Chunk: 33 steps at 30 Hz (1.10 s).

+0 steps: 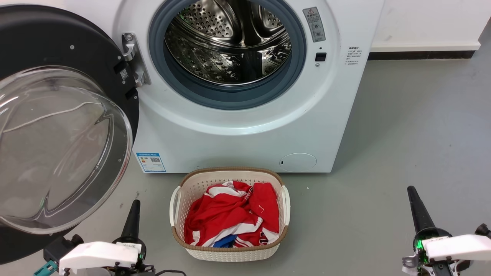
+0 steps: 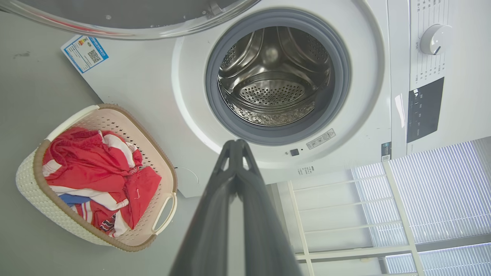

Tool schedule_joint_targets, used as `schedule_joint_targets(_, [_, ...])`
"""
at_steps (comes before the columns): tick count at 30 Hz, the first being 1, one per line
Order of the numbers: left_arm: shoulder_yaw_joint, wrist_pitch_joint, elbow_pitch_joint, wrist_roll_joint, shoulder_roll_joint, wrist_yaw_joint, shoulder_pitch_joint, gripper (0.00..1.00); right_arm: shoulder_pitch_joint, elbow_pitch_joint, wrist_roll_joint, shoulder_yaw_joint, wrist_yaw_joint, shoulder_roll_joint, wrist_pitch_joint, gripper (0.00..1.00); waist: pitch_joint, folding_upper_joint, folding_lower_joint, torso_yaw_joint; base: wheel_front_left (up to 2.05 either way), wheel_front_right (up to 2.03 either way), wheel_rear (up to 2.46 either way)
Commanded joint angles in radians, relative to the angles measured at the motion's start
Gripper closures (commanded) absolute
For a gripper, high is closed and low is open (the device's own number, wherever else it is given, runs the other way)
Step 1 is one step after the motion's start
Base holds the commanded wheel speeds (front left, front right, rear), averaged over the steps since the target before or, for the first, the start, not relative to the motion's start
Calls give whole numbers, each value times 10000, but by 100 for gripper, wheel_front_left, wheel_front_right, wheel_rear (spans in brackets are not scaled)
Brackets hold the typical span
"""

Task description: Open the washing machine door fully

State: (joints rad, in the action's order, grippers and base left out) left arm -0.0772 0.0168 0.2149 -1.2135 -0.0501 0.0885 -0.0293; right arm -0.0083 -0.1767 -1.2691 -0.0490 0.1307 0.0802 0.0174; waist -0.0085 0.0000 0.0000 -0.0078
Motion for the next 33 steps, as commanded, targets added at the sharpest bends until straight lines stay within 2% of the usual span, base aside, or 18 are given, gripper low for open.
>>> schedule_joint_targets(1, [-63,70,-36,-269,-1,82,-266,100,-276,-5,-262,-25,1,55,-54,100,4,0,0,3,0,0,0])
schedule_joint_targets(7, [-114,224,23,-841,-1,131,-343,100,-409,-101,-804,-60,1,46,-202,100,18,0,0,13,0,0,0])
schedule_joint_targets(8, [-144,314,53,-1206,-1,179,-423,100,-482,-170,-1151,-84,1,40,-303,100,28,0,0,19,0,0,0])
schedule_joint_targets(33, [-327,818,251,-3259,2,380,-748,100,-888,-548,-3060,-233,1,-18,-846,100,89,0,0,60,0,0,0])
